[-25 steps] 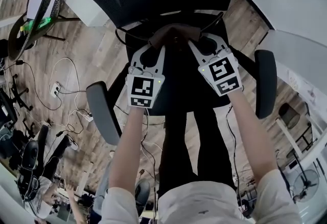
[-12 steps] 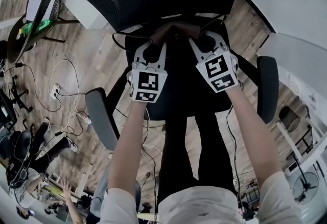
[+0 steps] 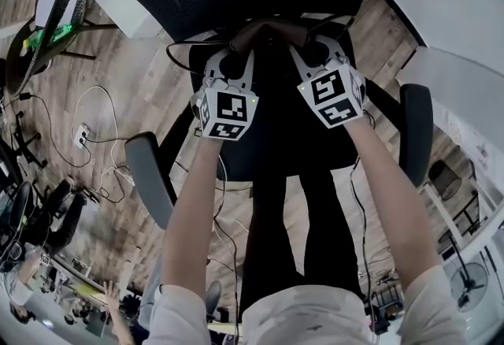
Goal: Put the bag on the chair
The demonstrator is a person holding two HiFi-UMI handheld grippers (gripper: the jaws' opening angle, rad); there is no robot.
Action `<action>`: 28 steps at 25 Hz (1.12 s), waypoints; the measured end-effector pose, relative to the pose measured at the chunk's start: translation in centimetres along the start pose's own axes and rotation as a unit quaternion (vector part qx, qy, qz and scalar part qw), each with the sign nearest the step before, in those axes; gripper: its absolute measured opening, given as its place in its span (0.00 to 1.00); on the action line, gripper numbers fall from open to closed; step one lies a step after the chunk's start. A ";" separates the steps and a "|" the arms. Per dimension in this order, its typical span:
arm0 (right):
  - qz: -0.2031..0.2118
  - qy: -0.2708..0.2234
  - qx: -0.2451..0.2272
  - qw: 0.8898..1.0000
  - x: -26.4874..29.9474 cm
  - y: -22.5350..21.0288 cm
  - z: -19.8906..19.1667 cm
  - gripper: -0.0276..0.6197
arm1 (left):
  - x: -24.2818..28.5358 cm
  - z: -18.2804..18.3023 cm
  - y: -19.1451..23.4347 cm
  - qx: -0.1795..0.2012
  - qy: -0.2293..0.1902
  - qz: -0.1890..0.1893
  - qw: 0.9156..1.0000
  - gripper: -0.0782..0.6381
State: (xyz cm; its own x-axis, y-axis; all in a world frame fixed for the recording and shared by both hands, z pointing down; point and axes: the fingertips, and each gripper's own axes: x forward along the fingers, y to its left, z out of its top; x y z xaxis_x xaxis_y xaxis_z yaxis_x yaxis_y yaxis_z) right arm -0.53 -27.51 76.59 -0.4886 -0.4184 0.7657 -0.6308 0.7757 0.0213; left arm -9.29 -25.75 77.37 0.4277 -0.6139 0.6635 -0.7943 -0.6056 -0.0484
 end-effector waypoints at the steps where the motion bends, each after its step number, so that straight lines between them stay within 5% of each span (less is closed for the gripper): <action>1: 0.002 0.004 0.003 1.000 0.3 0.0 -0.2 0.17 | 0.2 -0.2 0.1 0.003 0.002 -0.002 1.000 0.18; 19: 0.006 0.038 0.011 0.999 3.0 -0.4 -1.0 0.19 | 2.4 -2.2 1.2 -0.009 0.029 0.000 1.000 0.19; 28: 0.008 0.043 0.034 0.998 3.5 -0.7 -1.2 0.28 | 2.8 -2.6 1.6 0.004 0.042 -0.011 0.999 0.24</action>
State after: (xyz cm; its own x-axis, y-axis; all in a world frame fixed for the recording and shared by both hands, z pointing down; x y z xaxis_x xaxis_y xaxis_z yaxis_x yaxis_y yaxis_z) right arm -1.13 -28.94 80.01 -0.4467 -0.3613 0.8185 -0.6644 0.7467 -0.0329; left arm -10.46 -27.07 81.10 0.4075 -0.5554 0.7250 -0.7816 -0.6227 -0.0378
